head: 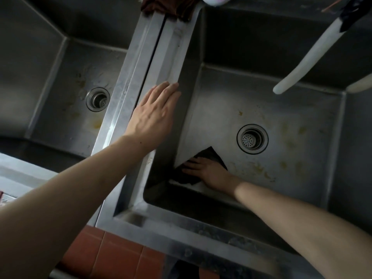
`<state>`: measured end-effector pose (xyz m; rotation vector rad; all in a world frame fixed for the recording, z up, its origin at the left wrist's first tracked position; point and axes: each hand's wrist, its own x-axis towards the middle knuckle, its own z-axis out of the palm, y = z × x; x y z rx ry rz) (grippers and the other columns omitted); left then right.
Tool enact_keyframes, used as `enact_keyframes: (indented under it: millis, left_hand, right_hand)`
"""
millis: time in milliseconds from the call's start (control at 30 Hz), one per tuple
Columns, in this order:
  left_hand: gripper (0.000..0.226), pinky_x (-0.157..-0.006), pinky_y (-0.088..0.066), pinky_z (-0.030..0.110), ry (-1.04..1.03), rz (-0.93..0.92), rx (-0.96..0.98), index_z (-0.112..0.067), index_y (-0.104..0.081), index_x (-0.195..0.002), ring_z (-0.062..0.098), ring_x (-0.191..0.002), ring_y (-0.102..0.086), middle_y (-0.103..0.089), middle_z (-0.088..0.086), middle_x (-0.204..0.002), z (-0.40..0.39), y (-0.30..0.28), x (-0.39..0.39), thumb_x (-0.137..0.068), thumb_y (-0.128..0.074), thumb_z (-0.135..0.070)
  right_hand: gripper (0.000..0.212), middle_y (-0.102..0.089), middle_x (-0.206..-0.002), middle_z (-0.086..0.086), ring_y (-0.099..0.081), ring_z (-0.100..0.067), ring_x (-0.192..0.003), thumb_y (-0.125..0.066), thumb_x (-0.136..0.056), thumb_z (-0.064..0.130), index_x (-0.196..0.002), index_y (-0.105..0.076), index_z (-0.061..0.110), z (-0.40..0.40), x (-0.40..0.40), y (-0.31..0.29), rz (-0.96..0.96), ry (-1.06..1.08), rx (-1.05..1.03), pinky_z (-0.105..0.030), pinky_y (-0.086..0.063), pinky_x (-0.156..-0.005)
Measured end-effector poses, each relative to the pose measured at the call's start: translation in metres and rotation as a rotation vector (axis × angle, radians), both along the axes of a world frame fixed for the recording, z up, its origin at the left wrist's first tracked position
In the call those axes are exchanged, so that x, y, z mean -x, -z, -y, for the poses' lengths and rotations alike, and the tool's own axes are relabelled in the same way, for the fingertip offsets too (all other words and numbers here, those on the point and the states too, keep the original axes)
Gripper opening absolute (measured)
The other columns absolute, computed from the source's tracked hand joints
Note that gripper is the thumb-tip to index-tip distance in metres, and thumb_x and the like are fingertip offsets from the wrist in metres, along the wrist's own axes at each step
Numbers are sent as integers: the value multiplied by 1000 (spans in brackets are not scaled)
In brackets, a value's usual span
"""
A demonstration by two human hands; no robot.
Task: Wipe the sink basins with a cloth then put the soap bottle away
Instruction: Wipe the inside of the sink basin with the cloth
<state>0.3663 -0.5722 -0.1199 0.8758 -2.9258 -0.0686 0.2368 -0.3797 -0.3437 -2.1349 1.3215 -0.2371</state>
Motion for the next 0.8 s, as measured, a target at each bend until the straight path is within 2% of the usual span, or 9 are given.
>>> enact_keyframes:
  millis: [133, 233, 333, 433, 567, 667, 733, 800]
  left_hand:
    - [51, -123, -26, 48, -15, -21, 1, 0, -47, -145, 33, -148, -33, -44, 17, -155, 0, 3, -1, -94, -46, 2]
    - [50, -123, -26, 48, -21, -39, 2, 1, -48, -144, 34, -147, -35, -45, 17, -154, -1, 4, 0, -94, -46, 1]
    - [50, -124, -23, 47, -27, -36, -5, 0, -48, -144, 33, -147, -34, -44, 16, -154, -1, 3, 1, -95, -46, -1]
    - [50, -123, -24, 47, -23, -25, 1, 0, -47, -145, 34, -146, -35, -44, 16, -154, 0, 2, 1, -95, -47, -2]
    - [51, -123, -25, 48, -22, -14, 0, -1, -47, -145, 35, -146, -35, -44, 16, -154, 0, 2, 1, -95, -46, -4]
    - [50, -123, -23, 47, -25, -8, -3, -2, -47, -146, 35, -146, -35, -43, 16, -154, 0, 2, 1, -95, -46, -5]
    - [50, -123, -23, 47, -22, -11, 2, -2, -47, -145, 35, -145, -36, -44, 16, -154, 0, 2, 2, -95, -48, -5]
    - [49, -123, -24, 47, -21, -6, 2, -2, -48, -145, 35, -145, -36, -44, 16, -153, 0, 2, 2, -96, -48, -6]
  right_hand:
    - [66, -62, -143, -14, -60, -40, -129, -72, -76, -9, -138, -65, 11, 25, -30, -6, 45, 117, 47, -54, -50, -107]
    - [61, -59, -146, -17, -55, -42, -135, -73, -80, 2, -139, -64, 10, 17, -38, -1, 63, 58, 27, -59, -42, -112]
    - [45, -59, -146, -15, -54, -41, -137, -53, -94, 19, -137, -66, 12, 5, -38, 1, 62, -26, 27, -60, -39, -112]
    - [41, -57, -150, -12, -52, -38, -140, -53, -97, 16, -134, -69, 15, -12, -24, 5, 55, -103, 49, -59, -39, -114]
    - [45, -53, -154, -8, -49, -33, -143, -41, -99, 20, -136, -67, 17, -44, 14, 8, 44, -113, 11, -55, -39, -117]
    - [42, -52, -155, -6, -48, -32, -144, -56, -99, 13, -139, -64, 20, -50, 22, 2, 50, -84, -15, -54, -42, -116]
    - [52, -54, -153, -5, -50, -32, -142, -69, -92, 8, -142, -62, 21, -36, 13, -1, 53, -39, 45, -51, -42, -117]
    - [54, -57, -150, -7, -51, -35, -140, -68, -90, 2, -141, -63, 19, -10, -1, -1, 87, 3, 144, -49, -39, -118]
